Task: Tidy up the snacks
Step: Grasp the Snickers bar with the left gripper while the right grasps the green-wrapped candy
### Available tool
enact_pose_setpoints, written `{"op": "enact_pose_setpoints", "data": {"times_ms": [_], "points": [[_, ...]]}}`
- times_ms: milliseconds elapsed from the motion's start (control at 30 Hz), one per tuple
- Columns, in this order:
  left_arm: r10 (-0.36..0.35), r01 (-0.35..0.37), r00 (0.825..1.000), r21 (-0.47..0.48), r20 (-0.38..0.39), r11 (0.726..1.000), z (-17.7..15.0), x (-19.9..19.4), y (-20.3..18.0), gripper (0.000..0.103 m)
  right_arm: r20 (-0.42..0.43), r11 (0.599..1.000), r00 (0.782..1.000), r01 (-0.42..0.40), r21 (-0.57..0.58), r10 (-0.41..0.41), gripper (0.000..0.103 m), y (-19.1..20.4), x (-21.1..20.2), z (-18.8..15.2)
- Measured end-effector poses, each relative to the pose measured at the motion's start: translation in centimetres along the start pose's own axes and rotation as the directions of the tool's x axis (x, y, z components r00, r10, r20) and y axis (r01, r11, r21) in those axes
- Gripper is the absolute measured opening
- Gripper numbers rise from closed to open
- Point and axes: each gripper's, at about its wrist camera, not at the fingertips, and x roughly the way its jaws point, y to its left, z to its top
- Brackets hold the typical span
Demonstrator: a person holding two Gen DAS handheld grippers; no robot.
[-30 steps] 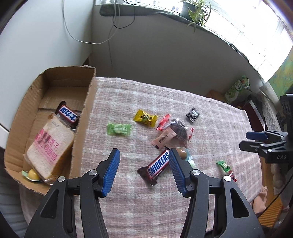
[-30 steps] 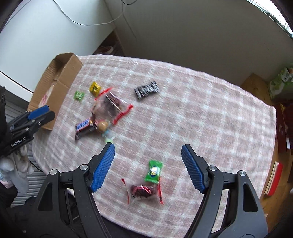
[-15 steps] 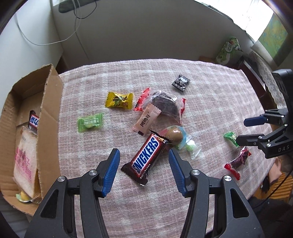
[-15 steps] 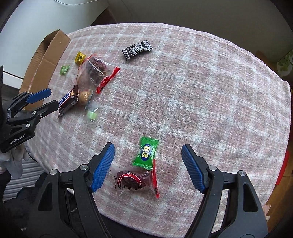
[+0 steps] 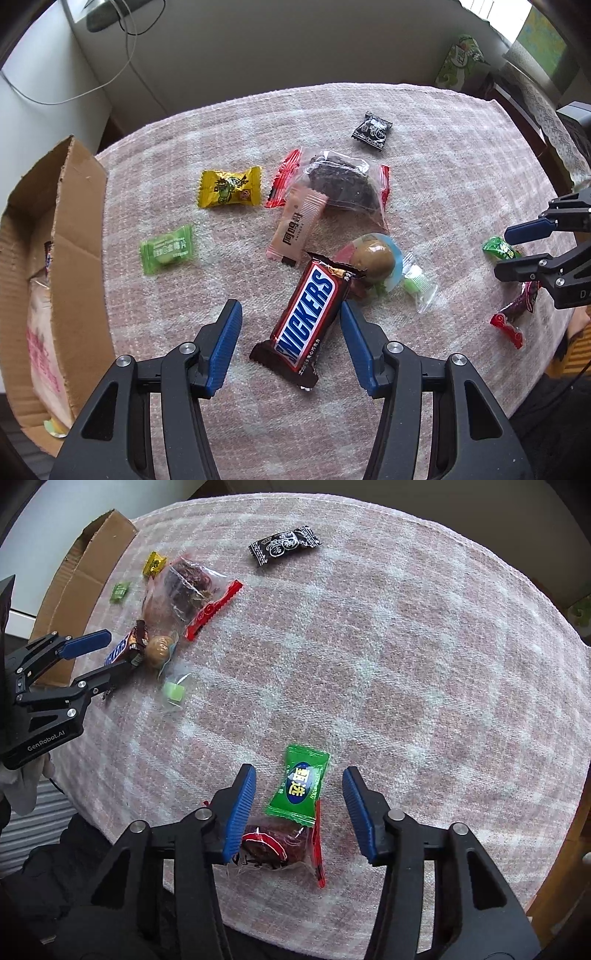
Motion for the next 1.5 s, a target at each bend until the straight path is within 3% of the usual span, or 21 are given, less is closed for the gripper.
{"op": "enact_pose_setpoints", "data": {"times_ms": [67, 167, 200, 300, 967, 1267, 1500], "points": [[-0.003, 0.003, 1.0, -0.002, 0.002, 1.0, 0.1, 0.0, 0.0, 0.054, -0.01, 1.0, 1.0, 0.001, -0.003, -0.001, 0.039, 0.3, 0.3, 0.2], [0.001, -0.001, 1.0, 0.005, -0.007, 1.0, 0.1, 0.4, -0.3, 0.042, -0.013, 1.0, 1.0, 0.008, -0.001, -0.008, 0.027, 0.5, 0.8, 0.1], [0.003, -0.003, 1.0, 0.006, -0.013, 1.0, 0.1, 0.6, -0.3, 0.035, -0.012, 1.0, 1.0, 0.011, -0.001, -0.011, 0.025, 0.5, 0.8, 0.0], [0.004, -0.004, 1.0, 0.0, -0.009, 1.0, -0.1, 0.7, -0.4, 0.028, -0.007, 1.0, 1.0, -0.004, 0.01, 0.004, 0.023, 0.0, 0.7, 0.0], [-0.062, 0.073, 0.996, -0.172, 0.068, 0.982, -1.0, -2.9, 1.8, 0.027, 0.135, 0.997, 0.99, -0.058, 0.053, 0.051, 0.022, -1.9, -5.2, 0.1], [-0.045, 0.076, 0.991, -0.252, 0.126, 0.965, -1.2, -5.6, 4.3, 0.027, 0.209, 0.995, 0.973, -0.089, -0.039, 0.095, 0.022, 2.5, -8.0, 3.1], [0.004, 0.056, 0.986, -0.354, 0.167, 0.934, -2.3, -7.6, 7.8, 0.027, 0.245, 0.982, 0.958, -0.114, -0.153, 0.149, 0.022, 8.2, -9.3, 7.1]]}}
